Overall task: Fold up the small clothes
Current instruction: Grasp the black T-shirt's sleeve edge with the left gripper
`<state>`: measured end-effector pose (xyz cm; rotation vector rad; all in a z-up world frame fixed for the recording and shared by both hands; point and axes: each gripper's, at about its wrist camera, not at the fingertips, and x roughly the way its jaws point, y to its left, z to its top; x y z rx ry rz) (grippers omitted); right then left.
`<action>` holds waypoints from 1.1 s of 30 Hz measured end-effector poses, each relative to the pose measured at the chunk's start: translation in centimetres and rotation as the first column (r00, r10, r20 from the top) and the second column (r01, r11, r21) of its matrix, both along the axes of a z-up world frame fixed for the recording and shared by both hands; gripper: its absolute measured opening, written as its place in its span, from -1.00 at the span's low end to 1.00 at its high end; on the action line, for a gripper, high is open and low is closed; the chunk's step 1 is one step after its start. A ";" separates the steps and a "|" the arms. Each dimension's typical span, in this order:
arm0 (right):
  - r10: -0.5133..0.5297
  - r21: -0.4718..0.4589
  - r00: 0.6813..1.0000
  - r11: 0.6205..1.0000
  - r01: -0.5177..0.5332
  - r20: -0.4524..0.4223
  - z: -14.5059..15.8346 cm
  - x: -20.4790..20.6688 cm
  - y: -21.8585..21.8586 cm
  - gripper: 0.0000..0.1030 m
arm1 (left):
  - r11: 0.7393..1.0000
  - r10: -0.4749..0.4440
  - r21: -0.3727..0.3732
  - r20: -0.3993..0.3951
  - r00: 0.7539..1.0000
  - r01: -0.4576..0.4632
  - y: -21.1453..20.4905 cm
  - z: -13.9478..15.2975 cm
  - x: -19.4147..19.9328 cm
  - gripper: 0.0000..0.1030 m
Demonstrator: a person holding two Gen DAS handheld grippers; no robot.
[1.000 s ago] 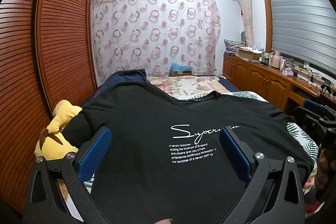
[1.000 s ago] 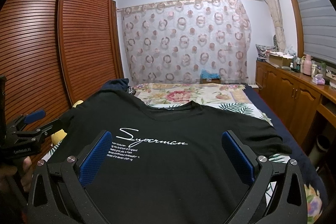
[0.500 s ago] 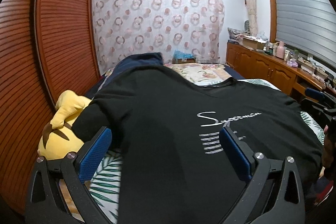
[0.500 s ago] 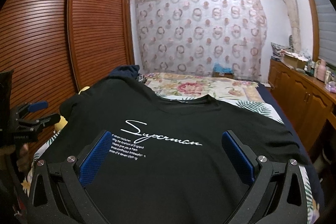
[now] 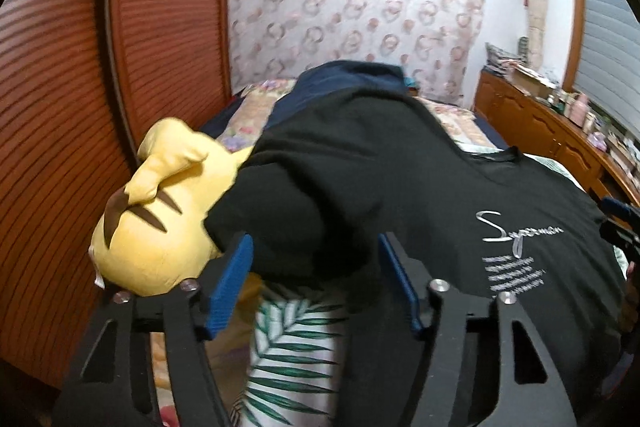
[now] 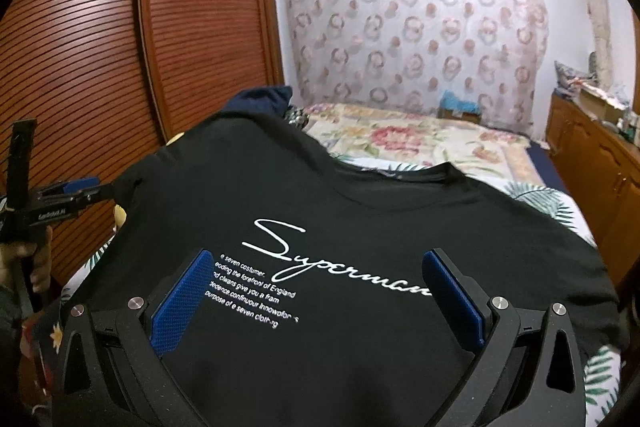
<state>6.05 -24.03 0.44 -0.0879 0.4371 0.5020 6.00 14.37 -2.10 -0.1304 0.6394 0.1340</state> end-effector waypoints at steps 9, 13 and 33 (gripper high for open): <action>0.043 -0.018 0.997 0.999 -0.044 -0.057 1.2 4.7 0.5 1.00 | 0.996 0.066 -0.053 -0.038 0.997 -0.068 3.7 -0.6 2.0 -0.11; 0.050 -0.018 0.996 0.999 -0.051 -0.069 1.3 6.1 0.8 1.00 | 0.994 0.084 -0.058 -0.065 0.994 -0.088 4.5 -1.4 2.7 -0.15; 0.047 -0.008 0.994 0.999 -0.047 -0.096 0.2 7.1 2.0 1.00 | 0.995 0.058 -0.077 -0.070 0.996 -0.063 4.7 -1.4 3.3 -0.74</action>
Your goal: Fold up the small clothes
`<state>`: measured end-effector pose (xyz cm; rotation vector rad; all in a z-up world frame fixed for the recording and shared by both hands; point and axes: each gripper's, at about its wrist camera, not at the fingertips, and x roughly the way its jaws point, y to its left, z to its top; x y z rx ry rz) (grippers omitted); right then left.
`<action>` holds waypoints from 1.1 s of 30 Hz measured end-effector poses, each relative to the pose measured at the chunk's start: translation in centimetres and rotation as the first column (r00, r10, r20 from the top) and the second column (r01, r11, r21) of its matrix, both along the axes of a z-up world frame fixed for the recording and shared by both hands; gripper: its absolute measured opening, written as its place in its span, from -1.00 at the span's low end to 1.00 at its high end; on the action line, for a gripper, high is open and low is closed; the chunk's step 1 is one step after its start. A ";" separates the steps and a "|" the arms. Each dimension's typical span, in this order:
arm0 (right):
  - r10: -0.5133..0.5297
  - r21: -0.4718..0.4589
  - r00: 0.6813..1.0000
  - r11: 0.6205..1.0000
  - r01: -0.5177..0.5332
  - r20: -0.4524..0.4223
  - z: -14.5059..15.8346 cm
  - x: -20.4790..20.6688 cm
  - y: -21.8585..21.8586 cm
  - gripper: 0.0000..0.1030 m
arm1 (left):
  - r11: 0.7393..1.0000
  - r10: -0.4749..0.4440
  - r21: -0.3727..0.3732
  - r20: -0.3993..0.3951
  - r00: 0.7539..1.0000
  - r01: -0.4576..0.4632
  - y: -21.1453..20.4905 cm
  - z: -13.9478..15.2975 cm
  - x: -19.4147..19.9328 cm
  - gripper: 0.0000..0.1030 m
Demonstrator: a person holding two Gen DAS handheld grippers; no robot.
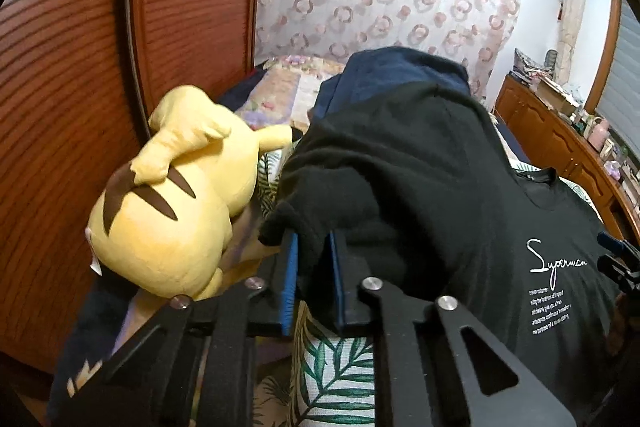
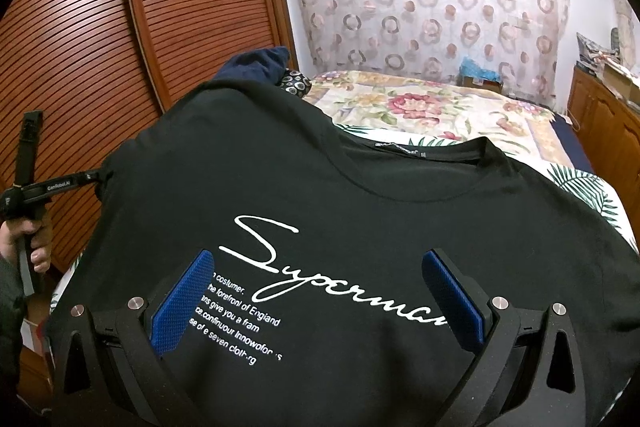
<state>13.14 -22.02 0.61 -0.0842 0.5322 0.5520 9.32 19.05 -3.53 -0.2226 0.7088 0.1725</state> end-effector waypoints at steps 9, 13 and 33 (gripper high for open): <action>-0.006 0.012 1.000 1.000 0.006 0.002 -0.2 -0.5 0.0 1.00 | 0.999 -0.011 0.052 0.062 0.998 0.008 -1.5 3.2 -1.4 -0.76; -0.007 0.019 1.000 1.000 0.007 0.004 -0.3 -0.6 -0.1 1.00 | 0.998 -0.028 0.053 0.049 0.998 0.025 -2.2 3.4 -1.9 -0.76; -0.024 0.027 1.000 0.999 0.024 -0.002 -0.9 -0.9 -0.6 1.00 | 0.999 -0.033 0.042 0.014 0.999 0.033 -2.1 1.4 -3.0 -0.59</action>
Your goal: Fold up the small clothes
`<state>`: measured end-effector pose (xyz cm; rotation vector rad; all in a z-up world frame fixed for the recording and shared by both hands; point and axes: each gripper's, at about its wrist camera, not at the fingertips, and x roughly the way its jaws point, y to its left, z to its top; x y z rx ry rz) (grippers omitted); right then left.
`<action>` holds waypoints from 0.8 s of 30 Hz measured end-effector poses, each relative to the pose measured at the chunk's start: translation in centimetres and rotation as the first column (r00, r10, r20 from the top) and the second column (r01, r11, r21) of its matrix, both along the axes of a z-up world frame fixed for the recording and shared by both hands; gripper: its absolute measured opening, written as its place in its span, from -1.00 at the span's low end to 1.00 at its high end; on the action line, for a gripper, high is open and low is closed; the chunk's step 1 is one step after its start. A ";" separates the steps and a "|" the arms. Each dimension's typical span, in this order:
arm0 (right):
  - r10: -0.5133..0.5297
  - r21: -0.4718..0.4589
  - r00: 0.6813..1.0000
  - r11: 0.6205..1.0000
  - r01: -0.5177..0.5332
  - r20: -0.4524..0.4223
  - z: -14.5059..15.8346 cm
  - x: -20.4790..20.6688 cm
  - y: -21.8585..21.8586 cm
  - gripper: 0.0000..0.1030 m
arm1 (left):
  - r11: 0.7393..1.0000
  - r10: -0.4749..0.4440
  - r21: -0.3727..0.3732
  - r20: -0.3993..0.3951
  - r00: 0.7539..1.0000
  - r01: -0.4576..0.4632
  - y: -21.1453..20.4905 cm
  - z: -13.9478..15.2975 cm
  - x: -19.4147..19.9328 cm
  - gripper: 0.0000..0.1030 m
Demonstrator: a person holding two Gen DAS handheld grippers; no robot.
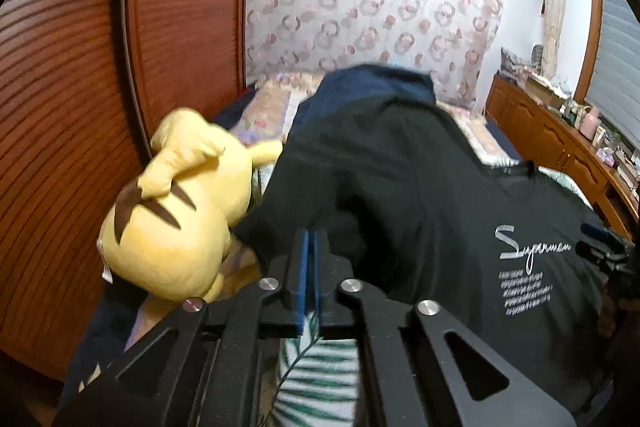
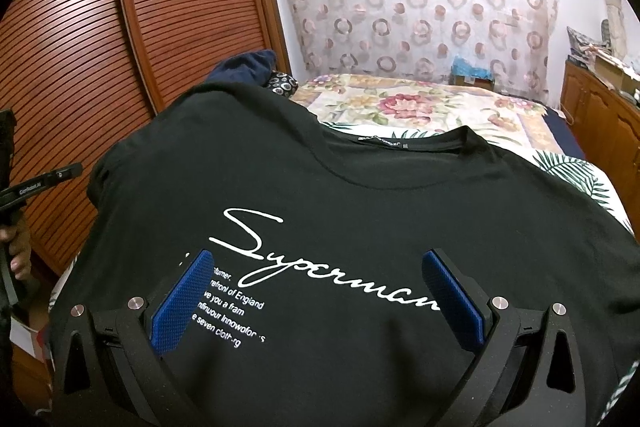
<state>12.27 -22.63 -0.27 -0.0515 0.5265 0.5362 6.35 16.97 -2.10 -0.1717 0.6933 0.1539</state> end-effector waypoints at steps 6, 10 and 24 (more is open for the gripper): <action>-0.001 -0.011 1.000 1.000 0.000 -0.012 -0.2 0.3 0.4 1.00 | 0.999 -0.021 -0.041 -0.095 0.995 0.017 0.9 -3.3 0.6 -0.09; 0.002 -0.019 1.000 1.000 -0.002 -0.010 0.0 0.2 0.7 1.00 | 0.997 -0.047 -0.064 -0.143 0.989 0.038 1.4 -5.1 1.7 -0.09; -0.003 -0.015 1.000 1.000 0.003 -0.005 0.0 -0.3 0.0 1.00 | 0.997 -0.061 -0.056 -0.001 0.998 0.061 0.1 0.4 -1.8 -0.98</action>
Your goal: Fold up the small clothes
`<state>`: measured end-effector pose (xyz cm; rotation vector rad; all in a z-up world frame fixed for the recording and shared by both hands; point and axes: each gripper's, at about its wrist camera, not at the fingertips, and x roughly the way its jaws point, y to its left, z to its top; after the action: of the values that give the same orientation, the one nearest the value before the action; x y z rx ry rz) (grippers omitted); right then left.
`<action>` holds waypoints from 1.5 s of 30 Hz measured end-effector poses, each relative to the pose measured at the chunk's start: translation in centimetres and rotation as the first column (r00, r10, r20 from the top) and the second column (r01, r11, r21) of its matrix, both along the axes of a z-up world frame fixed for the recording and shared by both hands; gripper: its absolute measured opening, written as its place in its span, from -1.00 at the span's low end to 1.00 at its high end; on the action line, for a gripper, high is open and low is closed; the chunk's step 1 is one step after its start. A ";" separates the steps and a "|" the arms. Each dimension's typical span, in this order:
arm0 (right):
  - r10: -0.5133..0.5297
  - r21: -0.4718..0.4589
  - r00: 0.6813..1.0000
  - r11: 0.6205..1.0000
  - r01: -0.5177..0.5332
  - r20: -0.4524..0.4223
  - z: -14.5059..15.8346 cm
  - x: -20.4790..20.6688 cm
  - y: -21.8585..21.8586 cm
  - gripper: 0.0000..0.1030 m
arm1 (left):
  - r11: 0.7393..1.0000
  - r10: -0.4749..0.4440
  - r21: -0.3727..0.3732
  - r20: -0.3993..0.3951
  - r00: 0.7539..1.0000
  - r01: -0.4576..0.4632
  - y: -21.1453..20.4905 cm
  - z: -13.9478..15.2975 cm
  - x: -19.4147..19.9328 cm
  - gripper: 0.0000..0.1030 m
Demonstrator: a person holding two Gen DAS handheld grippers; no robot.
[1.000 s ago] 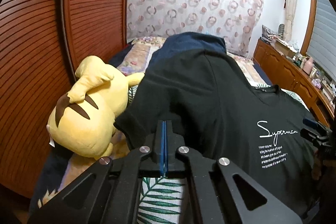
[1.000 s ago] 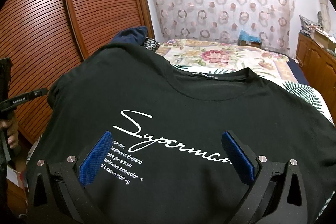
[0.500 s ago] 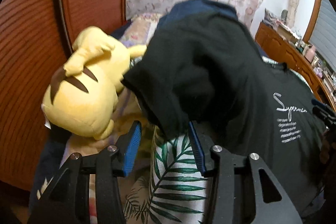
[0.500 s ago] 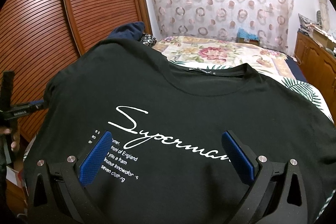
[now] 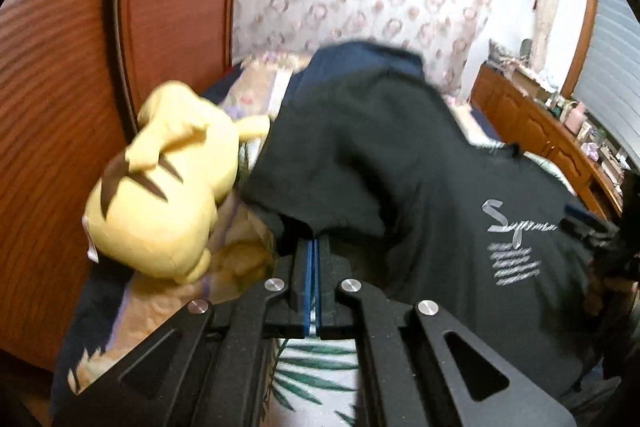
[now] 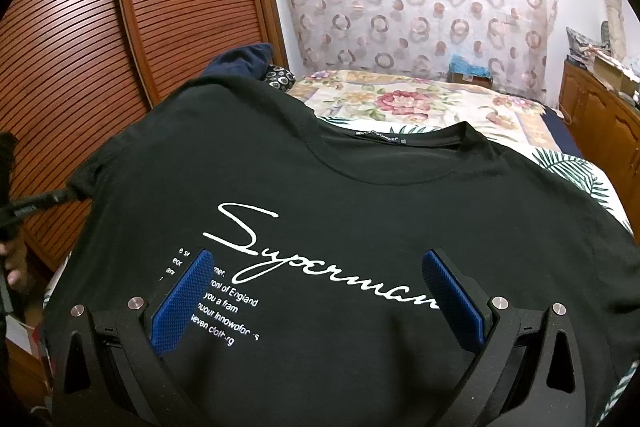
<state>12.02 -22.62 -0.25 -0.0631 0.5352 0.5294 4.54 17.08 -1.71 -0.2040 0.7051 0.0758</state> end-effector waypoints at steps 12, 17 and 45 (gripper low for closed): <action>-0.047 0.043 0.998 0.998 0.045 0.049 1.3 -1.6 -2.5 1.00 | 0.968 -0.248 0.079 0.143 0.958 0.238 -7.3 7.6 7.3 -0.99; -0.096 0.060 0.994 0.994 0.092 0.059 1.2 -3.2 -3.8 1.00 | 0.930 -0.363 0.090 0.092 0.927 0.355 -11.2 6.6 9.4 -0.98; 0.374 -0.063 0.926 0.927 -0.371 0.045 5.4 2.5 11.8 0.22 | 0.997 -0.046 0.057 0.065 0.997 0.043 -1.7 2.1 4.2 0.52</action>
<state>14.49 -10.85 5.12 -0.2336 0.4832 0.8830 8.70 15.35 0.35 -0.1373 0.6406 0.0455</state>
